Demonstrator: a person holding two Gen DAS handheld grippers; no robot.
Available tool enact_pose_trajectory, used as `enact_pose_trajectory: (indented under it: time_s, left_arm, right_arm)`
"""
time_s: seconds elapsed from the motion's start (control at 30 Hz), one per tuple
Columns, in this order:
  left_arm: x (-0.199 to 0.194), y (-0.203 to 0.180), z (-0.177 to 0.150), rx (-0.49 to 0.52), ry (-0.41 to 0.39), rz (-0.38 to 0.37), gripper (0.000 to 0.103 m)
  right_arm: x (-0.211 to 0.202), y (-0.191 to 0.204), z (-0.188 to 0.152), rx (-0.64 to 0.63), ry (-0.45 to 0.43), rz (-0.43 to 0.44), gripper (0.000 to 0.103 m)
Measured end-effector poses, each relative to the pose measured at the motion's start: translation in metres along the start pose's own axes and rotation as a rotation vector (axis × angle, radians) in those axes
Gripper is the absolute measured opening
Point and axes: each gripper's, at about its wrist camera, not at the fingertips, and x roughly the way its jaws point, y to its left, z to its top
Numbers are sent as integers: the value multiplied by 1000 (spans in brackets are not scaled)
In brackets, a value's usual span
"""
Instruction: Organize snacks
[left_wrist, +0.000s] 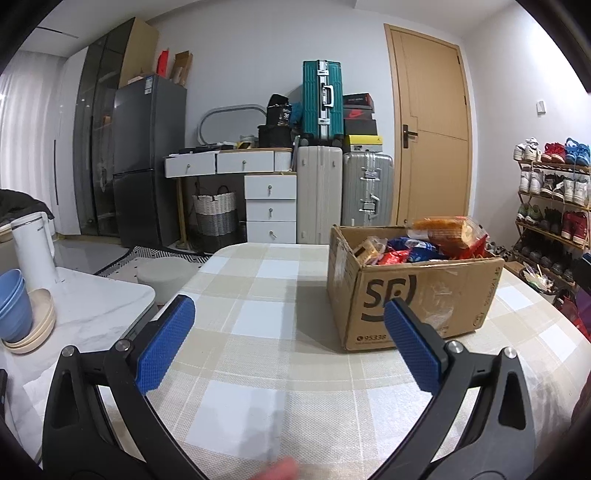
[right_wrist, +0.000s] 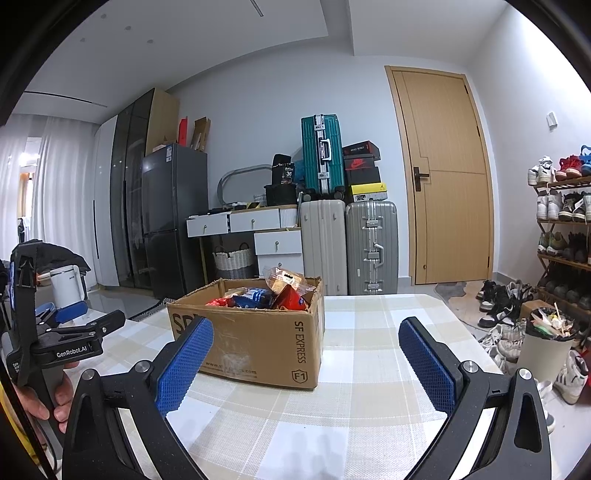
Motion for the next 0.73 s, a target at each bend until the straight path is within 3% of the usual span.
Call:
enact_pose_trajectory:
  time_s: [0.73]
  left_arm:
    - [-21, -1, 7, -9, -17, 24, 103]
  right_arm:
    - [3, -2, -1, 3, 5, -1, 102]
